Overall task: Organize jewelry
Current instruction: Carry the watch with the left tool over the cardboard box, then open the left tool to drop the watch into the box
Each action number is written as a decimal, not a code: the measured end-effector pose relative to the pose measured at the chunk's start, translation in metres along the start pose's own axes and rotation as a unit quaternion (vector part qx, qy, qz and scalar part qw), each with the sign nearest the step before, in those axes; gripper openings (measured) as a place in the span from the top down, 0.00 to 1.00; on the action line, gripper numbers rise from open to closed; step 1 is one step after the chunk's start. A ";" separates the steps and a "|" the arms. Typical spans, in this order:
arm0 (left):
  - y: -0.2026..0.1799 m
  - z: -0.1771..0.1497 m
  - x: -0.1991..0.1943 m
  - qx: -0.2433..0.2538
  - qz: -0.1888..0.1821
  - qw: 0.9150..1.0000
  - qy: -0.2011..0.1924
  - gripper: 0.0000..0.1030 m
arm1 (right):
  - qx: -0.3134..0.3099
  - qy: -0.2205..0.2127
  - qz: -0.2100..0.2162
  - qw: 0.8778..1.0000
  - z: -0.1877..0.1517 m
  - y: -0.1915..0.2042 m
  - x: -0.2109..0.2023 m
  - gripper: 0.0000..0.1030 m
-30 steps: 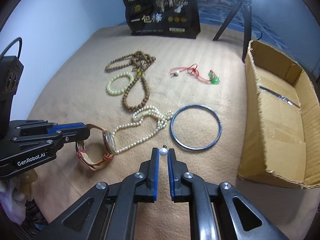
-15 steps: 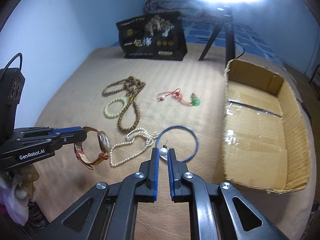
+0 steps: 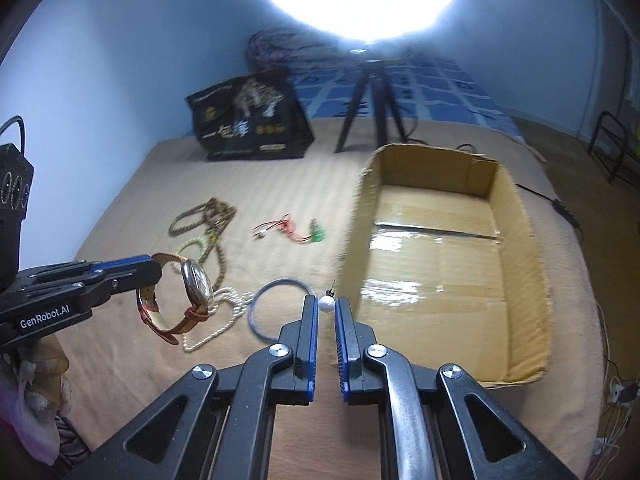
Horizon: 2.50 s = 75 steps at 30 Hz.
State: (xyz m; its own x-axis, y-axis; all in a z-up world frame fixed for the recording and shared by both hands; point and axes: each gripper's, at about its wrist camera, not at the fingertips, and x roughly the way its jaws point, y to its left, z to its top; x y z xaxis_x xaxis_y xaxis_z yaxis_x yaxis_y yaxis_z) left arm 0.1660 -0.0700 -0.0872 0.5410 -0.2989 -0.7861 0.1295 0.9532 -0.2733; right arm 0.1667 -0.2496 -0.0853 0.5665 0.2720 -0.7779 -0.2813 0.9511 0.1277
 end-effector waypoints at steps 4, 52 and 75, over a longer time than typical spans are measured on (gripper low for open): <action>-0.019 0.009 0.010 0.012 -0.009 1.000 -0.003 0.95 | 0.010 -0.008 -0.015 1.000 0.002 -0.016 -0.008 0.94; -0.099 0.071 0.113 0.050 -0.008 0.999 0.014 0.74 | 0.060 -0.012 -0.097 0.993 0.011 -0.086 -0.010 0.52; -0.061 0.065 0.065 0.043 0.004 0.999 -0.017 0.56 | 0.038 -0.046 -0.089 0.994 0.018 -0.062 -0.028 0.18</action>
State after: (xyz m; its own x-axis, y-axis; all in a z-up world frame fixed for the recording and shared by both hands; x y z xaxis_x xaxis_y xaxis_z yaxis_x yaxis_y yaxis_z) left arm 0.2476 -0.1441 -0.0854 0.5705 -0.2908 -0.7681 0.1951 0.9564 -0.2172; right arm 0.1821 -0.3132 -0.0603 0.6718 0.1080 -0.7328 -0.1136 0.9926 0.0422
